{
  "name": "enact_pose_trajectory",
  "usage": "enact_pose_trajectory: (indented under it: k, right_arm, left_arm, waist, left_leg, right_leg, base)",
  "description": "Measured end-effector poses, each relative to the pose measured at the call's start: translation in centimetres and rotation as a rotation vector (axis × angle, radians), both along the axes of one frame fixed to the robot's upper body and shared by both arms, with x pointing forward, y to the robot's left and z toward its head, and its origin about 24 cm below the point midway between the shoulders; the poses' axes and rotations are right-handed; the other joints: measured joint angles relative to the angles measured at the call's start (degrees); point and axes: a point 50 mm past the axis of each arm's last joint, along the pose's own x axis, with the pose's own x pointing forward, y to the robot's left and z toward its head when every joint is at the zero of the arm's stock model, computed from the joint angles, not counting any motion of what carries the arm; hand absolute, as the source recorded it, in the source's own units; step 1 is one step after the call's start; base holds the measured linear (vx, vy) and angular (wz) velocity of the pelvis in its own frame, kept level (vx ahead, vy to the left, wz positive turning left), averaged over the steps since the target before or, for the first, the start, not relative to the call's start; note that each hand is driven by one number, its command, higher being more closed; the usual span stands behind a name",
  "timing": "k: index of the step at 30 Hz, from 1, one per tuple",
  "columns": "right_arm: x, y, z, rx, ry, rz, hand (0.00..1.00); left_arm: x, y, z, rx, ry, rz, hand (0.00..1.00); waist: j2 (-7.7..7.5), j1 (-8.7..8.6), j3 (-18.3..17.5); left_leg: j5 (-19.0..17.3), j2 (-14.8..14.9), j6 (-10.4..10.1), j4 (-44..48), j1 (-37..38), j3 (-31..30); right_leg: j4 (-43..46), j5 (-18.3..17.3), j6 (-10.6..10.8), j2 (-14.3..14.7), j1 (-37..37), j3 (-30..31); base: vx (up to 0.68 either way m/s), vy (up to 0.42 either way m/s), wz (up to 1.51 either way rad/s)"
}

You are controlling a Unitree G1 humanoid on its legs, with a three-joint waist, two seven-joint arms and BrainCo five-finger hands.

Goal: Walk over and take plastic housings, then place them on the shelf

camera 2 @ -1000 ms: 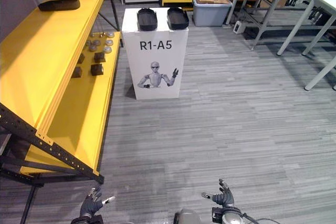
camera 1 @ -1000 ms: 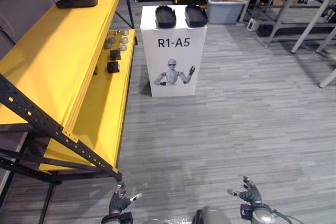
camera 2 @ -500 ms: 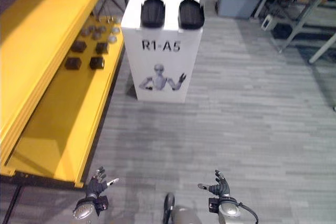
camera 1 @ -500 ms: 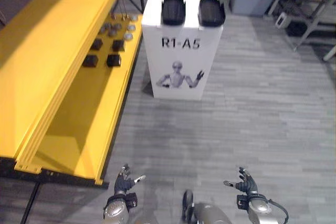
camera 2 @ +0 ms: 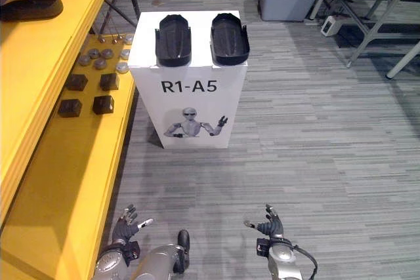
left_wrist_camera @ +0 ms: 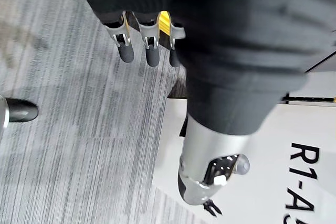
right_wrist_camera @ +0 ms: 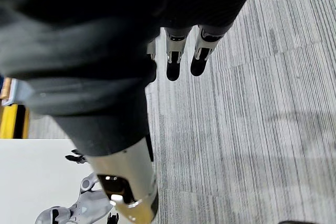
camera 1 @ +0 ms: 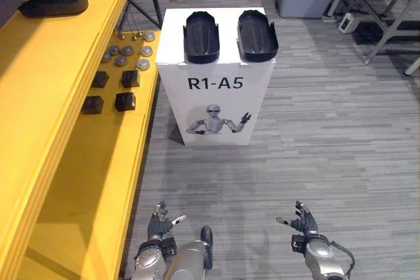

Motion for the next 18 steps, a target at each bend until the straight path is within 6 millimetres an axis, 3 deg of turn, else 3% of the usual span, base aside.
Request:
enact_pose_trajectory:
  k: [2,4,7,8,9,11,12,13,15,17,18]
  right_arm:
    - [-1.0,0.3,-0.5,0.004,0.029,0.017,0.0]
    - [-1.3,0.5,-0.7,0.008,0.039,0.033,0.0]
    - [-0.9,0.4,-0.5,0.006,0.029,0.033,0.0]
    - [-0.8,0.5,-0.5,0.007,0.027,0.034,0.0]
    - [-0.8,0.5,-0.5,0.008,0.027,0.034,0.0]
    - [-1.1,0.2,-0.7,0.009,0.038,0.017,0.0]
    - [-1.2,0.1,-0.7,0.009,0.041,0.012,0.0]
    - [-1.2,0.0,-0.7,0.005,0.042,0.01,0.0]
    - [-1.1,0.2,-0.6,0.023,0.03,-0.012,0.0]
    - [-1.6,0.3,-0.7,0.034,0.03,-0.029,0.0]
    - [-1.6,0.6,-0.7,0.049,0.018,-0.035,0.0]
  left_arm:
    - [-0.5,0.0,-0.5,0.007,0.035,-0.009,0.0]
    - [-0.3,0.3,-0.4,0.022,0.037,-0.027,0.0]
    - [1.0,0.4,0.2,0.03,0.001,-0.037,0.0]
    - [1.7,0.3,0.5,0.03,-0.017,-0.041,0.0]
    - [1.8,0.3,0.6,0.031,-0.021,-0.042,0.0]
    - [1.6,0.4,0.3,0.034,-0.005,-0.042,0.0]
    - [1.5,0.3,0.2,0.033,-0.001,-0.041,0.0]
    - [1.4,0.2,0.1,0.028,0.003,-0.041,0.0]
    - [1.4,-0.2,0.1,0.019,0.004,-0.043,0.0]
    - [1.4,-0.8,0.0,-0.013,-0.003,-0.017,0.0]
    - [1.1,-1.0,-0.1,-0.02,0.0,-0.011,0.0]
  waist:
    - [-0.04,-1.27,-0.03]
    - [-0.05,-1.47,-0.08]
    - [0.17,-3.19,0.07]
    - [0.12,-3.69,0.12]
    - [-0.13,-3.72,0.17]
    - [-0.77,-3.96,-0.05]
    - [-0.6,-4.01,-0.13]
    - [0.49,-3.93,-0.68]
    - [0.61,-4.34,-0.74]
    - [1.03,-4.2,-0.73]
    - [1.24,-3.31,-0.76]
  left_leg:
    - [-2.05,-1.11,0.19,-0.71,4.42,-1.13]
    - [-2.88,-0.89,0.73,-3.29,9.91,-2.15]
    - [-3.04,0.07,0.42,-6.16,12.51,-6.15]
    - [-3.77,0.88,-0.81,-6.92,13.95,-7.78]
    - [-4.17,1.15,-1.48,-7.35,14.92,-8.26]
    - [-6.23,2.29,-4.73,-7.86,18.73,-10.48]
    - [-6.6,3.05,-5.36,-8.07,19.47,-11.13]
    - [-6.95,5.09,-5.95,-7.91,19.56,-12.49]
    - [-6.59,7.08,-6.56,0.93,15.99,-13.76]
    - [-3.38,9.7,-9.18,20.51,9.35,-11.57]
    - [-4.47,12.69,-9.57,31.04,4.54,-9.05]
  right_leg:
    - [7.95,-0.8,-1.77,-2.24,-5.33,-2.78]
    - [-0.26,-1.87,-3.42,-3.31,-9.99,-7.32]
    - [-15.9,-0.08,-5.01,-1.97,-13.52,-7.2]
    - [-25.88,3.58,-5.35,-1.43,-13.64,-6.39]
    - [-30.39,6.08,-5.29,-1.37,-13.45,-5.84]
    - [-35.29,17.19,-6.2,-1.52,-12.06,-5.55]
    - [-35.16,19.45,-7.91,-0.89,-11.49,-5.59]
    - [-33.32,18.82,-10.14,0.71,-11.46,-6.72]
    - [-29.93,15.23,-12.51,1.37,-10.33,-10.15]
    - [-31.54,12.79,-13.51,2.97,-4.71,-11.89]
    - [-33.98,12.29,-14.28,4.66,-0.89,-11.8]
  base:
    - [0.41,0.14,0.27]
    - [0.47,0.069,0.33]
    - [0.5,-0.074,0.7]
    - [0.5,-0.144,0.54]
    - [0.53,-0.2,0.58]
    - [0.56,-0.298,0.49]
    - [0.57,-0.386,0.42]
    - [0.45,-0.331,0.35]
    - [0.57,-0.414,0.63]
    - [0.54,-0.391,0.5]
    - [0.29,-0.203,0.0]
